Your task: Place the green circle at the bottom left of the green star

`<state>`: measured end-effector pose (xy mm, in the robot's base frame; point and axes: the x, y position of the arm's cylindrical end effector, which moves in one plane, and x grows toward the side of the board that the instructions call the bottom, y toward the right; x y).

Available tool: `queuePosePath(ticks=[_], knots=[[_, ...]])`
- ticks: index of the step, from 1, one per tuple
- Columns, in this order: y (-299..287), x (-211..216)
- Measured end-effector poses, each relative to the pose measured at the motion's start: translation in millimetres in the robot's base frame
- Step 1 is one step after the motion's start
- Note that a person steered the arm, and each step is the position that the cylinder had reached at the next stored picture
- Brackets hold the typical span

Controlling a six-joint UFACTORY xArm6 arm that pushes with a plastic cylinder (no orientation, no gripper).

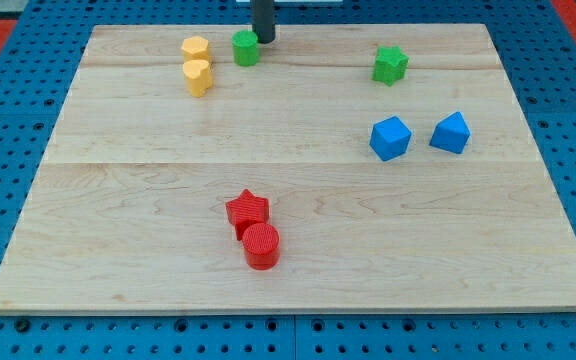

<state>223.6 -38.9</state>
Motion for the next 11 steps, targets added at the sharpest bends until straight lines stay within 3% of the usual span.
queuePosePath(ticks=[1,3,4,6,8,10,11], knots=[[-2.9,17.4],[-12.1,-26.8],[-45.0,-5.0],[-14.0,25.4],[-59.6,22.3],[-13.4,96.7],[73.4,98.4]])
